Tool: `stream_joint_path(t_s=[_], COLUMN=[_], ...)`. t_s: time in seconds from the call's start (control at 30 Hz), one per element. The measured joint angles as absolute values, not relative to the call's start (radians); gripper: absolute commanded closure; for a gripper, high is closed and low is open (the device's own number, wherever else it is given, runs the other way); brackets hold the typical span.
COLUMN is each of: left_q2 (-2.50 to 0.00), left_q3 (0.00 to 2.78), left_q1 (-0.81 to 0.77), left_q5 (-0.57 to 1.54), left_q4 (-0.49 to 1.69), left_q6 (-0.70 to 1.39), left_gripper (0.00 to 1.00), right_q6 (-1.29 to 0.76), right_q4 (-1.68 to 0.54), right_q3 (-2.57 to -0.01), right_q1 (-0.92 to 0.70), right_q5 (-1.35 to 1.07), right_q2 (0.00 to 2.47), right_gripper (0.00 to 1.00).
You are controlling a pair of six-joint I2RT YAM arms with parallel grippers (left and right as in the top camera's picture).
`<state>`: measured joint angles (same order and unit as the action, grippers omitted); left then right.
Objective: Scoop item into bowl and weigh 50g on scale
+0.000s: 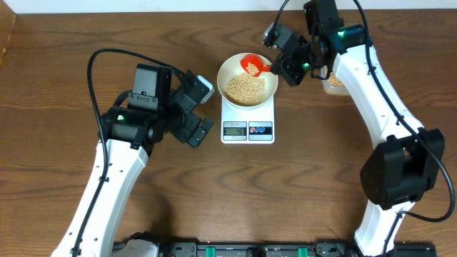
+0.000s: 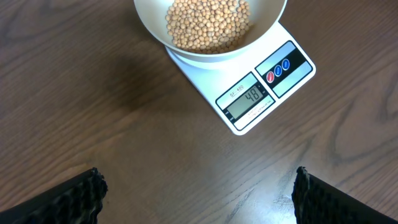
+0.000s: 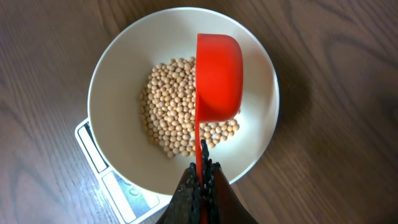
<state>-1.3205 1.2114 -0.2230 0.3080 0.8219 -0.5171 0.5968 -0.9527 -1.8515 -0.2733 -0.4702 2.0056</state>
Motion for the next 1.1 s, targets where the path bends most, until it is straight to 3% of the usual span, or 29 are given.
stream_joint_path(t_s=[0.77, 1.1], left_q2=[-1.32, -1.32], left_q3=[1.211, 1.211], left_q1=[-0.223, -0.223], left_q5=[0.308, 0.308], left_q4=[0.822, 0.822], left_q6=[-0.517, -0.517], left_gripper=[0.02, 0.02], right_q6=[0.688, 0.627], right_q4=[-0.948, -0.937], right_q3=[-1.851, -1.851], right_q1=[-0.287, -0.274], right_q5=[-0.419, -0.53], right_q2=[2.006, 2.006], right_gripper=[0.99, 0.99])
